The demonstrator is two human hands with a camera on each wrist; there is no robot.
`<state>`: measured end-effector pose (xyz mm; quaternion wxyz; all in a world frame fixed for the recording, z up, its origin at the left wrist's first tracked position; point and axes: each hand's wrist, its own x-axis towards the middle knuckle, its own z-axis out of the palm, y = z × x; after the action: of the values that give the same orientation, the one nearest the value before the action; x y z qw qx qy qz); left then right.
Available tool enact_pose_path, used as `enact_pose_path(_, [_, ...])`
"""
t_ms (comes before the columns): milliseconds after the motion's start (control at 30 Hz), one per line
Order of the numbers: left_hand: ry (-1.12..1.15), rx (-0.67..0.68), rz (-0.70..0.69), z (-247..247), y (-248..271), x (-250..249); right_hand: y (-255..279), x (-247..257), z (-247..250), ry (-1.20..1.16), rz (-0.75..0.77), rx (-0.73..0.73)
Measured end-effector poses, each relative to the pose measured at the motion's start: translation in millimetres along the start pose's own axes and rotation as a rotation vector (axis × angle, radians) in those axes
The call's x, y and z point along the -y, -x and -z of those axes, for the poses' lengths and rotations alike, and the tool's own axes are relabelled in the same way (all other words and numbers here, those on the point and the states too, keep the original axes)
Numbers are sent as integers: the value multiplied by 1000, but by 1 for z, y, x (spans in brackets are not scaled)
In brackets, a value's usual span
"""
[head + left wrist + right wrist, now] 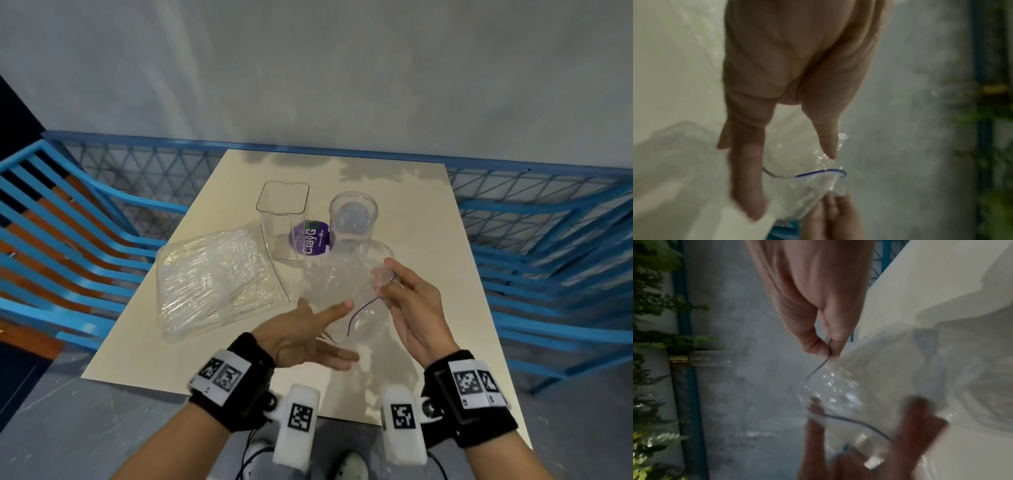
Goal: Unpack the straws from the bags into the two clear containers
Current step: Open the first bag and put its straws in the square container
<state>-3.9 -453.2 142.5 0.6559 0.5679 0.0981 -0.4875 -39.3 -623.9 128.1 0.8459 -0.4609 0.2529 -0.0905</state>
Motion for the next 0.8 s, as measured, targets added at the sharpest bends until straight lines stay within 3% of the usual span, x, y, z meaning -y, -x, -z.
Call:
enact_pose_path(67, [168, 18, -63, 1, -8, -4, 3, -3, -1, 23, 5, 0])
enact_pose_path(200, [180, -83, -303, 7, -19, -7, 5, 4, 8, 109, 69, 18])
enact_pose_path(300, [191, -104, -400, 16, -30, -6, 0, -3, 6, 178, 57, 36])
enact_pose_path(400, [-38, -204, -378, 32, -43, 3, -10, -23, 1, 271, -17, 44])
enact_pose_path(467, [-347, -284, -342, 38, -43, 3, -20, -32, 2, 379, -13, -3])
enact_pose_path(567, [-855, -442, -161, 56, -40, 1, -29, -35, 11, 607, 84, -67])
enact_pose_path(600, [-906, -431, -125, 61, -37, -3, -30, -34, 13, 655, 98, -64])
enact_pose_path(800, [-949, -190, -241, 75, -37, -31, -36, -33, 19, 754, 71, 120])
